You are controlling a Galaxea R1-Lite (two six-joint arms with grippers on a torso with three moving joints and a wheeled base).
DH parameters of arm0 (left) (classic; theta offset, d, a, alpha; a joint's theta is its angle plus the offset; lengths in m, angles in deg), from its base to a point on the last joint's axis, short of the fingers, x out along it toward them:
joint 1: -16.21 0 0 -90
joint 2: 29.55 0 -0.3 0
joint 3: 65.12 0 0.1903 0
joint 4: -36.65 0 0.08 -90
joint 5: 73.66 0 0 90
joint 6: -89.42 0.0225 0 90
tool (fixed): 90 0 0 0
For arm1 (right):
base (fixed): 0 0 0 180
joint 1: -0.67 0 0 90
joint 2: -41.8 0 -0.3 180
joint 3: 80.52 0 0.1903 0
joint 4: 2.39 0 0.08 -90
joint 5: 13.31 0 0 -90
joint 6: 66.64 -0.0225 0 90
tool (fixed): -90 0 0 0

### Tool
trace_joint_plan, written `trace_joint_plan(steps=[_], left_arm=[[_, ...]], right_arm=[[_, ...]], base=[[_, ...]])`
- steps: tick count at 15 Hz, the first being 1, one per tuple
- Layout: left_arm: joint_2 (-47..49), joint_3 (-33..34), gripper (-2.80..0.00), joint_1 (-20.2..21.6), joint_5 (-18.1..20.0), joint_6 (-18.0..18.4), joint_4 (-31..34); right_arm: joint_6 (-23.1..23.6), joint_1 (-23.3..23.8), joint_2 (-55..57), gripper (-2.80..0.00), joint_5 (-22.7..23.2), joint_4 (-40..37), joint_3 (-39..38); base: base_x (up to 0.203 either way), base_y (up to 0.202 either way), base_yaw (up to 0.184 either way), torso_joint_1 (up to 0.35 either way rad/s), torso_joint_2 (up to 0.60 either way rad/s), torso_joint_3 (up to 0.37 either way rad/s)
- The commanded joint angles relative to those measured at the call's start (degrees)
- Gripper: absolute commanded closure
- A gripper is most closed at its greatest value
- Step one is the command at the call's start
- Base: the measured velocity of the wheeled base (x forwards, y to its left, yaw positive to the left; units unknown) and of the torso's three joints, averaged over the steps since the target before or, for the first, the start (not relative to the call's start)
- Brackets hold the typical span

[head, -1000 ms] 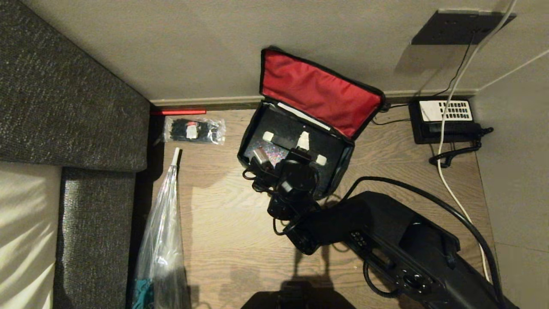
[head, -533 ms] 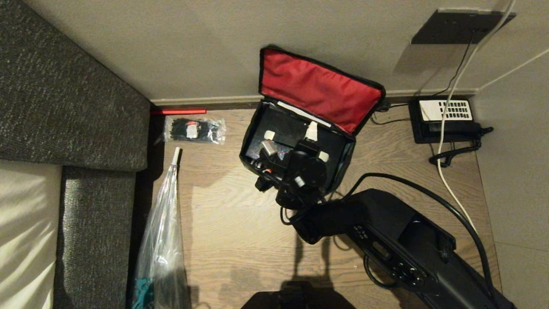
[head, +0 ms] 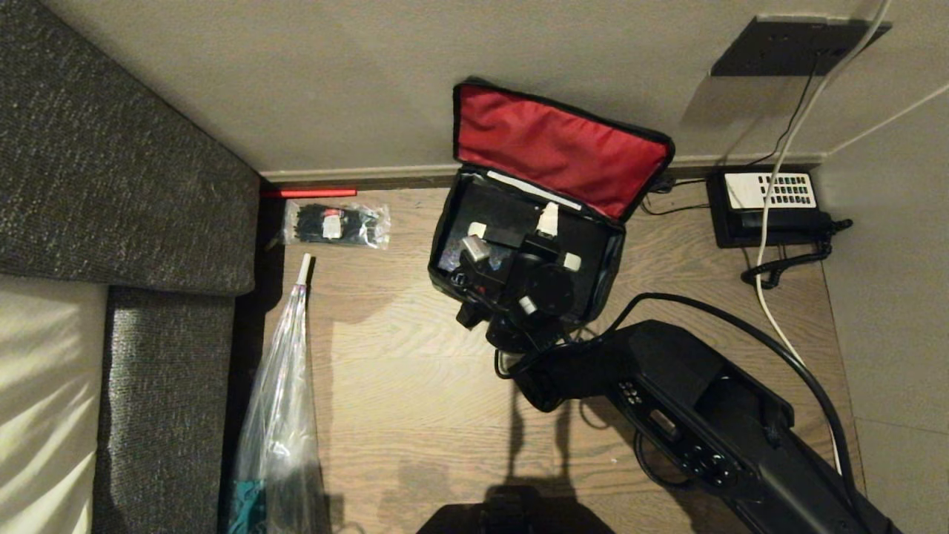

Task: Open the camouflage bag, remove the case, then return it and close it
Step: Grip the handle

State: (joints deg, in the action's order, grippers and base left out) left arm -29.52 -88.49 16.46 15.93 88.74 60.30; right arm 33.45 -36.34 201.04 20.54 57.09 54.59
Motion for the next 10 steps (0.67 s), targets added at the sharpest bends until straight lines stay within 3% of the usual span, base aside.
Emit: trace_joint_plan(steps=[1, 3, 10], left_arm=[[-0.11, 0.18, 0.00, 0.02, -0.02, -0.03, -0.02], [-0.11, 0.18, 0.00, 0.02, -0.02, -0.03, -0.02], [-0.11, 0.18, 0.00, 0.02, -0.02, -0.03, -0.02]], right_arm=[[0.64, -0.08, -0.19, -2.80, -0.36, 0.44, -0.03], [0.30, -0.08, 0.12, 0.00, -0.22, 0.60, -0.10], [-0.52, -0.17, 0.38, 0.00, -0.19, 0.74, -0.03]], base=[[0.000, 0.000, 0.000, 0.000, 0.00, 0.000], [0.000, 0.000, 0.000, 0.000, 0.00, 0.000], [0.000, 0.000, 0.000, 0.000, 0.00, 0.000]])
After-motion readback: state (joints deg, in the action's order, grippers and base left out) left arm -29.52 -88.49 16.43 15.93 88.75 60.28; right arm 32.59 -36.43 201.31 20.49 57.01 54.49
